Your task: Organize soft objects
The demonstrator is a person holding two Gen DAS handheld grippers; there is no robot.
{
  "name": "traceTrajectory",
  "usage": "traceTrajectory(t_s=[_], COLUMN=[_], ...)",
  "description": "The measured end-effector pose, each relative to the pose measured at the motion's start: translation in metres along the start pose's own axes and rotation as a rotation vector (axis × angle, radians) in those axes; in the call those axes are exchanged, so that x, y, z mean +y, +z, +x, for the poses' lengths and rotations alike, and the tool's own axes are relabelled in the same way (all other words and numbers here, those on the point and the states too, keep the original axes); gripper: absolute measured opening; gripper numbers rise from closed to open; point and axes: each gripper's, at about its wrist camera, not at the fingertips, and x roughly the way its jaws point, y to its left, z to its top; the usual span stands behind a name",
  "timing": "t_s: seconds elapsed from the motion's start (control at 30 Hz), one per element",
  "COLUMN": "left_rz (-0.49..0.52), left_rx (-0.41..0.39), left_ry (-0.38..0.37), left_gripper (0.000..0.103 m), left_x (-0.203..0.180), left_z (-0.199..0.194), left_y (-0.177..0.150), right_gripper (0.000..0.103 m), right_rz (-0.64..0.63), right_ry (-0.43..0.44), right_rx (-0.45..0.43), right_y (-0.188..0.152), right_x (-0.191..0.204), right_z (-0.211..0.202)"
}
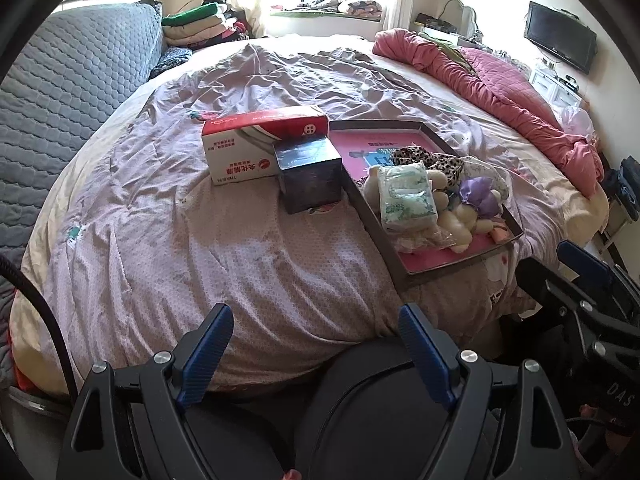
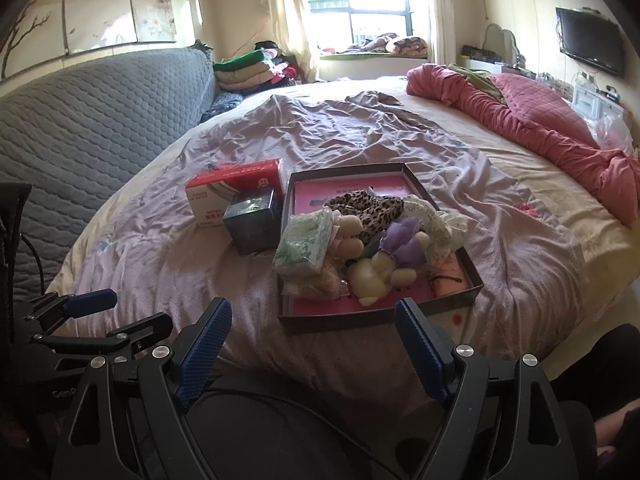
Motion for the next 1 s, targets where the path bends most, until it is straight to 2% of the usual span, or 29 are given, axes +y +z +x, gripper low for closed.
traceTrajectory(t_s=[1.0], left_rz=[0.019], left_rx=[0.001], left_ry=[0.019], left_gripper=[0.084], left_x=[-0.0031], left_z=[0.002], left_y=[-0.0009], right_gripper=[0.085], right_rz=[-0.01], right_ry=[-0.006], right_rx=[0.024], right_y=[-0.0025], right_x=[0.0016], right_z=[0.0074])
